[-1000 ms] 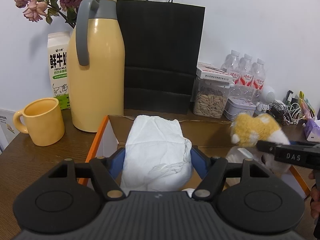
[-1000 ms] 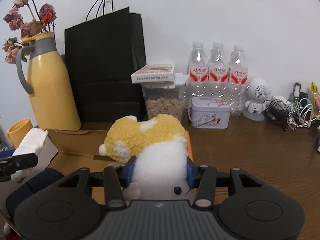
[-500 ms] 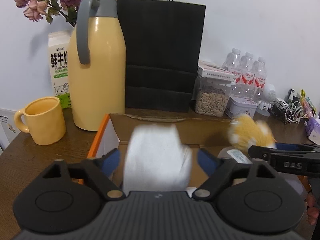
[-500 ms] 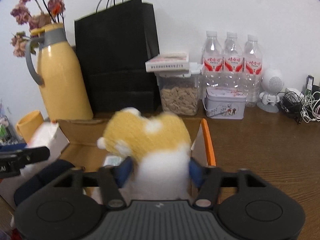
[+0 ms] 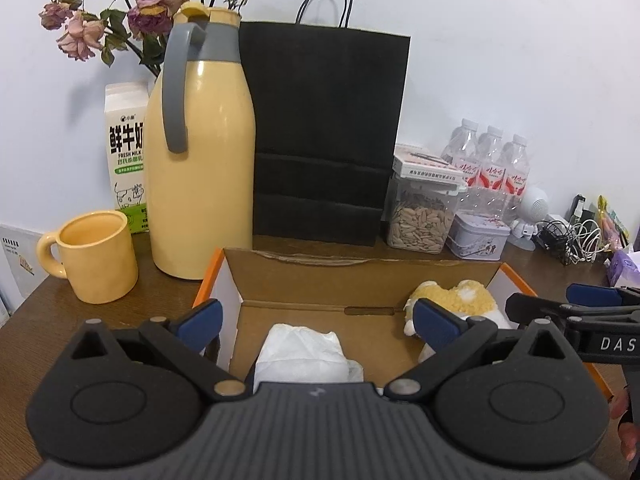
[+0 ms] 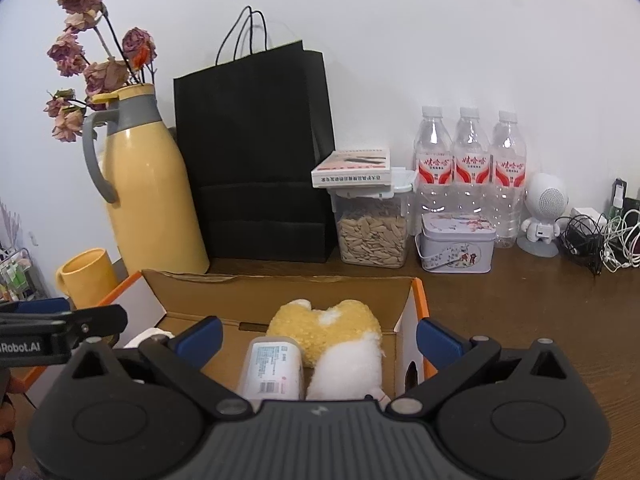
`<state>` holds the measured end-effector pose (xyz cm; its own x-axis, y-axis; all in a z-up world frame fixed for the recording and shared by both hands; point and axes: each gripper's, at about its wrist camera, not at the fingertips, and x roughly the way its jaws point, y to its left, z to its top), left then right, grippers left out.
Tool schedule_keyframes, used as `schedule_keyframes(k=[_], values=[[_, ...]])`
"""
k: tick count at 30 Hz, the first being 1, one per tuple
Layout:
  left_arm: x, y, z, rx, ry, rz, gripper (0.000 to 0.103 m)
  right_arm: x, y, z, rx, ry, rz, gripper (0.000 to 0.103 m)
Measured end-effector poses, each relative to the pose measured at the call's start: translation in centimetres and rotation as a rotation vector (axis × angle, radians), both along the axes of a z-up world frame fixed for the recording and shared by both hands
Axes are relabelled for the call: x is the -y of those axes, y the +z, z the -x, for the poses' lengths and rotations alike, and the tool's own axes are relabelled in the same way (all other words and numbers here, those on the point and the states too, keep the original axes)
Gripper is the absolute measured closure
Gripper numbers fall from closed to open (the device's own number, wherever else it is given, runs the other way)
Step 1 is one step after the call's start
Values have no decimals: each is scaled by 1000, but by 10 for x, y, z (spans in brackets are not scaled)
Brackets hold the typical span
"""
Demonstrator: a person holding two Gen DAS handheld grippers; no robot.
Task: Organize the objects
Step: 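Open both grippers to drop the tissue and plush toy into the box, then move both grippers back to the purple pouch and braided cable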
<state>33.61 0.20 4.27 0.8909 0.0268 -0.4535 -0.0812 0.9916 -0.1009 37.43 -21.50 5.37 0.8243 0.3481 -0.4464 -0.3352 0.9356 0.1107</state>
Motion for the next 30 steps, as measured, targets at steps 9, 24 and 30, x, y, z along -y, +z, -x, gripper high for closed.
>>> schedule_keyframes(k=[9,24,30], values=[[2,20,18,36,13,-27,0,-4,19,27,58,11,14,0],[-5,46,86,74,29,-48,0,5,45,100,108,1,26,0],[-14,49,120,73,36,-42,0,12,45,135,117,3,27,0]])
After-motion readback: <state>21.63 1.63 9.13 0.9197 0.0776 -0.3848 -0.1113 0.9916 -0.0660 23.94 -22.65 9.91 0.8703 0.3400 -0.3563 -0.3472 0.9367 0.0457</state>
